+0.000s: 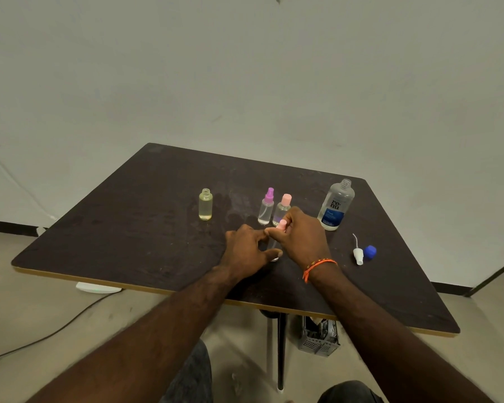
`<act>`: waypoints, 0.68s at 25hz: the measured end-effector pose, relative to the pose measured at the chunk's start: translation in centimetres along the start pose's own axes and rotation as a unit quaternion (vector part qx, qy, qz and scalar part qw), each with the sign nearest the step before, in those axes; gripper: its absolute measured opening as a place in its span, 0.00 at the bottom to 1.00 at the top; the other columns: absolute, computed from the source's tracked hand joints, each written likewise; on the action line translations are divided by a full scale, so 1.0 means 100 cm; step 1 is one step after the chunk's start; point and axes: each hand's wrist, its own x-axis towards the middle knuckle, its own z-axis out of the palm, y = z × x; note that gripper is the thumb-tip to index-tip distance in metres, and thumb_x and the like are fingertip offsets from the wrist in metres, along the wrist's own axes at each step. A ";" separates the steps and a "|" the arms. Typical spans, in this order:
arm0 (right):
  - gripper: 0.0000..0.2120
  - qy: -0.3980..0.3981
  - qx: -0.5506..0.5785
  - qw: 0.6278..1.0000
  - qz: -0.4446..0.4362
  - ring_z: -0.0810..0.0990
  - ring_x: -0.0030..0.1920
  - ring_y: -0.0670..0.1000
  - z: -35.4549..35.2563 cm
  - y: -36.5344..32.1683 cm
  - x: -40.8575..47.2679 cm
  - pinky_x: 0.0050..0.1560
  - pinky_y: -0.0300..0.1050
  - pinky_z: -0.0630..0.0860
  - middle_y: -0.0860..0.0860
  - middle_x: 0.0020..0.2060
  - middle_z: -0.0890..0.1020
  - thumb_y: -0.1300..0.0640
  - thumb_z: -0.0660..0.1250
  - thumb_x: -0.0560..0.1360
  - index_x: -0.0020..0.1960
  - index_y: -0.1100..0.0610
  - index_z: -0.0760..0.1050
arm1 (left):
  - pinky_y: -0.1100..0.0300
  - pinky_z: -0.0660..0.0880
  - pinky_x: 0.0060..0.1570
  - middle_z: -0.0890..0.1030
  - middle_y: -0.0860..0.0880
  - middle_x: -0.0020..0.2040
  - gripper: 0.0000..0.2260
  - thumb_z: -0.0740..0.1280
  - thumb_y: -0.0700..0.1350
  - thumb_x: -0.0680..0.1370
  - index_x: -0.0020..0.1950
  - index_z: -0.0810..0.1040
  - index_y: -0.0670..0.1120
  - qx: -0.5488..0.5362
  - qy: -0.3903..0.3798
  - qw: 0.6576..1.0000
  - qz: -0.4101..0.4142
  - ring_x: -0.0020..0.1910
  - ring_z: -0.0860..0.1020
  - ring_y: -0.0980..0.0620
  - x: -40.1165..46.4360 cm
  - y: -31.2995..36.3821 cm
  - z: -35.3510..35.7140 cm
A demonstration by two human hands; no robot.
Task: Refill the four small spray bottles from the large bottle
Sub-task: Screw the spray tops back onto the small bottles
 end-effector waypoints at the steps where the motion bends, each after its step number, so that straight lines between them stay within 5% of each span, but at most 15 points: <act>1: 0.20 -0.009 0.003 1.000 0.003 0.79 0.42 0.47 -0.001 -0.002 -0.001 0.46 0.48 0.80 0.46 0.42 0.80 0.39 0.74 0.70 0.51 0.52 0.74 | 0.50 0.64 0.61 0.85 0.56 0.50 0.17 0.76 0.58 0.74 0.60 0.84 0.54 -0.007 -0.002 1.000 -0.006 0.56 0.75 0.57 0.000 0.000 0.001; 3: 0.26 -0.034 0.044 0.998 0.002 0.80 0.50 0.49 -0.002 -0.003 -0.006 0.51 0.47 0.79 0.47 0.52 0.81 0.36 0.72 0.71 0.60 0.51 0.72 | 0.47 0.67 0.63 0.84 0.58 0.48 0.14 0.76 0.57 0.74 0.56 0.85 0.54 -0.033 0.000 0.999 -0.011 0.54 0.78 0.58 0.001 -0.004 0.003; 5: 0.25 -0.051 0.095 0.994 -0.019 0.79 0.60 0.50 -0.005 -0.001 -0.009 0.58 0.46 0.76 0.50 0.64 0.78 0.45 0.70 0.76 0.69 0.52 0.69 | 0.43 0.68 0.63 0.83 0.61 0.46 0.13 0.75 0.58 0.75 0.57 0.84 0.58 -0.037 -0.011 0.999 0.001 0.52 0.79 0.58 0.000 -0.007 0.003; 9: 0.20 -0.016 0.050 0.996 -0.065 0.81 0.59 0.52 -0.009 0.006 -0.012 0.61 0.49 0.77 0.52 0.61 0.82 0.62 0.66 0.77 0.68 0.52 0.74 | 0.48 0.64 0.62 0.83 0.62 0.49 0.16 0.74 0.60 0.75 0.62 0.82 0.61 -0.003 -0.013 1.000 0.011 0.56 0.75 0.57 0.000 -0.006 0.003; 12: 0.19 -0.011 0.031 0.999 -0.041 0.83 0.51 0.51 -0.010 0.006 -0.006 0.56 0.52 0.79 0.49 0.52 0.84 0.54 0.71 0.75 0.66 0.50 0.73 | 0.51 0.62 0.60 0.83 0.62 0.50 0.19 0.74 0.62 0.74 0.65 0.81 0.63 0.008 -0.009 1.000 0.005 0.57 0.73 0.58 -0.001 -0.005 0.002; 14: 0.28 -0.038 0.031 0.999 -0.002 0.82 0.49 0.50 -0.010 0.008 -0.003 0.55 0.53 0.80 0.48 0.49 0.83 0.46 0.75 0.71 0.66 0.50 0.70 | 0.50 0.62 0.60 0.83 0.63 0.49 0.19 0.74 0.61 0.74 0.65 0.81 0.64 0.003 -0.012 1.000 0.006 0.57 0.73 0.57 -0.003 -0.005 0.002; 17: 0.42 -0.091 0.080 0.993 0.012 0.78 0.64 0.53 -0.010 0.011 -0.007 0.64 0.53 0.76 0.51 0.68 0.76 0.45 0.78 0.69 0.76 0.51 0.60 | 0.51 0.60 0.59 0.81 0.64 0.45 0.17 0.74 0.59 0.75 0.63 0.81 0.64 -0.008 -0.019 1.000 0.005 0.58 0.71 0.57 -0.004 -0.003 -0.001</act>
